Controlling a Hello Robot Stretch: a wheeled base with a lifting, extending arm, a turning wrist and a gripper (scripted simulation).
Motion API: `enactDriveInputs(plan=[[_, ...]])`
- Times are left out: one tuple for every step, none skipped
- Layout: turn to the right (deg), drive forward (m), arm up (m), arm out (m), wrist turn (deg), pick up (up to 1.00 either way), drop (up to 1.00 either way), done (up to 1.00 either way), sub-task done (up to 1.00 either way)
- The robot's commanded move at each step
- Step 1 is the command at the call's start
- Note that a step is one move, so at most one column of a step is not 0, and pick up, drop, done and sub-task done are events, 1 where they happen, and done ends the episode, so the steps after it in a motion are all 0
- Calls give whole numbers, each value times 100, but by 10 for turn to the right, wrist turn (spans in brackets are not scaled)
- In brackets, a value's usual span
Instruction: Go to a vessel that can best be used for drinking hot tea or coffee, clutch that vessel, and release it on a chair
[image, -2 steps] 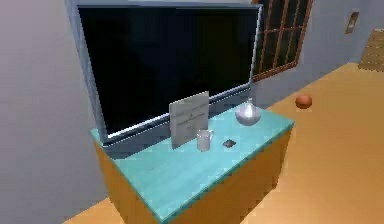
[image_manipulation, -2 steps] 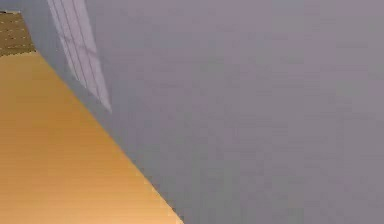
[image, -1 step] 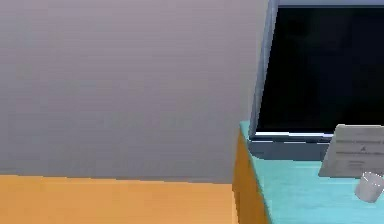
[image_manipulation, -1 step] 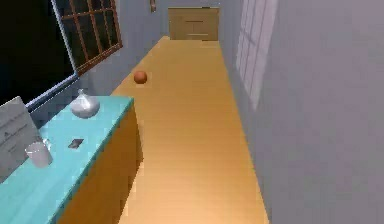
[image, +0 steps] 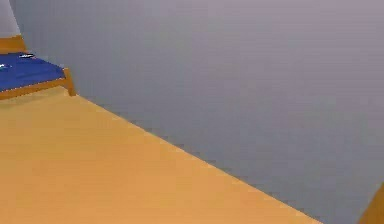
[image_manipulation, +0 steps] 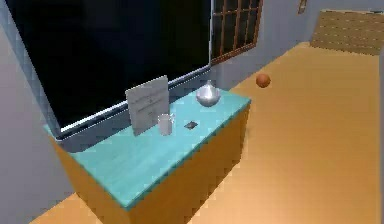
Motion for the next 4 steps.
enactDriveInputs(plan=[[450,0,0,0,0,0,0,0,0],[450,0,0,0,0,0,0,0,0],[0,35,0,0,0,0,0,0,0],[-450,0,0,0,0,0,0,0,0]])
